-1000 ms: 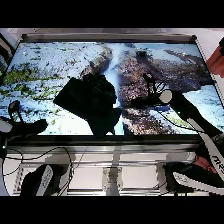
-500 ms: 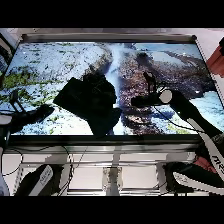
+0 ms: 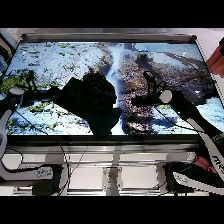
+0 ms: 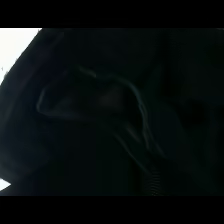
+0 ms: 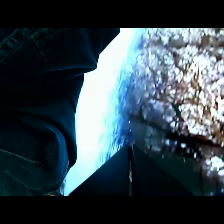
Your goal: Fold the clothes and pants, and hang the long-sleeved shirts on hangers.
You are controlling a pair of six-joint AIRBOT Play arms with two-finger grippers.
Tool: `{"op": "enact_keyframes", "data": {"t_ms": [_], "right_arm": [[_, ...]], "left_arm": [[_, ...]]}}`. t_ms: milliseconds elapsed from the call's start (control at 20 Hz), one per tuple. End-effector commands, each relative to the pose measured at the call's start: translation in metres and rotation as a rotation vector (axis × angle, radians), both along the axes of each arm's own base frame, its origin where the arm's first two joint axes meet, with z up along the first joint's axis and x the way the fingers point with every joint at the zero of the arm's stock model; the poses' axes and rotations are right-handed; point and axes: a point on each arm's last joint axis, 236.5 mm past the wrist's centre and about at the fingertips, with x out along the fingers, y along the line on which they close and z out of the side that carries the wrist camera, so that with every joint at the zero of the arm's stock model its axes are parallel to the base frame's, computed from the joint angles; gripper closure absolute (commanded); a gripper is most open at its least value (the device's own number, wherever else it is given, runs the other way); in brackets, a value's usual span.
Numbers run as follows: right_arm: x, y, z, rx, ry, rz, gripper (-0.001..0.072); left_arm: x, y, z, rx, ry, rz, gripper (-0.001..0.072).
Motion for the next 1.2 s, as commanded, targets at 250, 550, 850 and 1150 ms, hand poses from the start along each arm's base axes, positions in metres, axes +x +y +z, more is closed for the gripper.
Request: {"op": "enact_keyframes", "data": {"t_ms": [250,550,850,1150], "right_arm": [[0.0,0.001,0.0,0.005,0.001,0.0,0.0687],[0.0,0.001,0.0,0.005,0.001,0.0,0.0687],[0.0,0.001,0.0,0.005,0.0,0.0,0.0687],[0.0,0.001,0.0,0.005,0.001,0.0,0.0688]], "left_arm": [[-0.022,0.035,-0.045,0.119,0.234,-0.032,0.0202],[-0.011,0.007,-0.056,0.169,0.19,-0.131,0.0204],[-0.004,0.004,-0.068,0.182,0.184,-0.124,0.0236],[0.02,0.006,-0.059,0.154,0.102,-0.036,0.0494]]}}
